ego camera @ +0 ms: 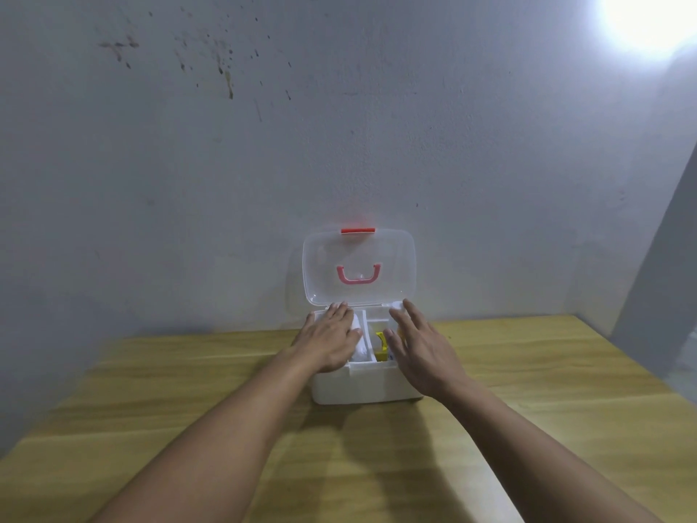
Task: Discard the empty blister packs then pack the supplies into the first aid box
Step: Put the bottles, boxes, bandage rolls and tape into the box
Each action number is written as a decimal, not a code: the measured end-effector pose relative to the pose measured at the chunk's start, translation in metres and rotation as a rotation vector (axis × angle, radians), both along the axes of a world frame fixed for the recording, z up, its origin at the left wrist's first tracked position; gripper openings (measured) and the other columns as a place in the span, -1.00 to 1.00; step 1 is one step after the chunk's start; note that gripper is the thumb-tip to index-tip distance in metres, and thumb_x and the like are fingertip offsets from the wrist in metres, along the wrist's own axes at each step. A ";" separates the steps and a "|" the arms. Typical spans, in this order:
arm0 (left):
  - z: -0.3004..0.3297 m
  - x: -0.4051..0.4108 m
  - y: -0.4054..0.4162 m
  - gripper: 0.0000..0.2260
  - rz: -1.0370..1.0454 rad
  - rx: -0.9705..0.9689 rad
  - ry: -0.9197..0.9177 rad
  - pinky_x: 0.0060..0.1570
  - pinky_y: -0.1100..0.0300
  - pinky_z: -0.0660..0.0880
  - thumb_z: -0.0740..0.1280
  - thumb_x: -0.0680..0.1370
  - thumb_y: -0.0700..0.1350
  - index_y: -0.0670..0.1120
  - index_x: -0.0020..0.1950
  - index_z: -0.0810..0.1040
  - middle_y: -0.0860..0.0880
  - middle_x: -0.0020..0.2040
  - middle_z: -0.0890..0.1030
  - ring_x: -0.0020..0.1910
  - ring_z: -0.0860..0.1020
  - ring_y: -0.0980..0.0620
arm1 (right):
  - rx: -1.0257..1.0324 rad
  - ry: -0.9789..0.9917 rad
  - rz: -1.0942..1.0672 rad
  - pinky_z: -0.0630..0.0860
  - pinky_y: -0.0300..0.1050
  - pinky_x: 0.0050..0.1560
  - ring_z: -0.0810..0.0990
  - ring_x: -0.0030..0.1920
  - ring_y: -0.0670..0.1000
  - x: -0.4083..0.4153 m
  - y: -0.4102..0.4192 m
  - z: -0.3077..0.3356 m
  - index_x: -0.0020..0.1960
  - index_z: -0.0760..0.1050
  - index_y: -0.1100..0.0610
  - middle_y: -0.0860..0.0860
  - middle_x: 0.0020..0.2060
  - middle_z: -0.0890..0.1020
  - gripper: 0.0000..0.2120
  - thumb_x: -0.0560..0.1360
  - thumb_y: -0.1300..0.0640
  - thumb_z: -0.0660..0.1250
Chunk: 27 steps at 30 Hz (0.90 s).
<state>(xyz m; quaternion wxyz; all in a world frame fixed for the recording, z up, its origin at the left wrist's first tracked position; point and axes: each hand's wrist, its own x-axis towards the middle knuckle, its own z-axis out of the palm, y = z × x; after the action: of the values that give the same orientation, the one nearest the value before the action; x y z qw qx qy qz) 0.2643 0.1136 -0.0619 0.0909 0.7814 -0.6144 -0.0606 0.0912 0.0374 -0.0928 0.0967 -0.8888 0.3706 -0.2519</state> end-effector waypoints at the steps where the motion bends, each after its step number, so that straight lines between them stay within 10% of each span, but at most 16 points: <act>1: 0.002 0.000 0.002 -0.47 0.007 -0.068 0.046 0.50 -0.02 -0.15 -0.08 0.64 0.11 -0.07 0.56 -0.06 -0.02 0.59 -0.06 0.56 -0.10 0.05 | 0.002 0.000 0.000 0.34 0.06 0.32 0.22 0.49 0.09 0.000 0.000 0.000 0.51 0.11 -0.04 0.02 0.56 0.08 -0.47 0.60 -0.23 -0.08; 9: 0.022 0.035 0.090 -0.67 0.156 -0.453 0.209 0.17 0.13 0.44 0.36 0.50 -0.02 -0.12 0.22 0.60 -0.11 0.22 0.61 0.20 0.55 -0.10 | 0.015 -0.029 0.008 0.35 0.05 0.30 0.28 0.46 0.10 -0.001 -0.004 0.001 0.49 0.17 0.00 0.05 0.55 0.12 -0.50 0.61 -0.18 -0.01; 15: -0.020 0.074 0.182 -0.45 0.364 0.035 0.242 -0.12 0.27 0.46 0.52 0.30 0.14 -0.02 0.24 0.58 0.01 0.02 0.69 -0.12 0.59 0.16 | 0.009 -0.020 0.002 0.33 0.08 0.32 0.27 0.46 0.15 0.000 -0.003 0.002 0.47 0.20 0.03 0.08 0.54 0.15 -0.50 0.61 -0.16 0.00; 21: -0.042 0.079 0.211 -0.23 0.302 0.008 0.360 0.07 0.29 0.46 0.59 0.17 0.12 0.03 0.35 0.48 0.08 0.10 0.59 0.05 0.56 0.18 | 0.013 -0.016 -0.005 0.33 0.09 0.31 0.31 0.44 0.18 0.002 0.000 0.003 0.46 0.23 0.06 0.10 0.53 0.17 -0.53 0.61 -0.11 0.04; 27: -0.052 0.062 0.203 -0.64 0.293 -0.120 0.203 0.07 0.22 0.49 0.39 0.44 -0.11 -0.03 0.25 0.59 -0.03 0.04 0.62 0.07 0.60 0.01 | 0.028 -0.009 -0.014 0.34 0.08 0.31 0.31 0.44 0.17 0.002 0.001 0.004 0.46 0.23 0.05 0.09 0.53 0.17 -0.51 0.61 -0.14 0.03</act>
<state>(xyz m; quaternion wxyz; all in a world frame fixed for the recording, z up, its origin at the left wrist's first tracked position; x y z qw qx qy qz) 0.3263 0.3164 -0.1136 0.2065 0.8456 -0.4842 -0.0886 0.0929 0.0382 -0.0891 0.1093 -0.8836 0.3797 -0.2514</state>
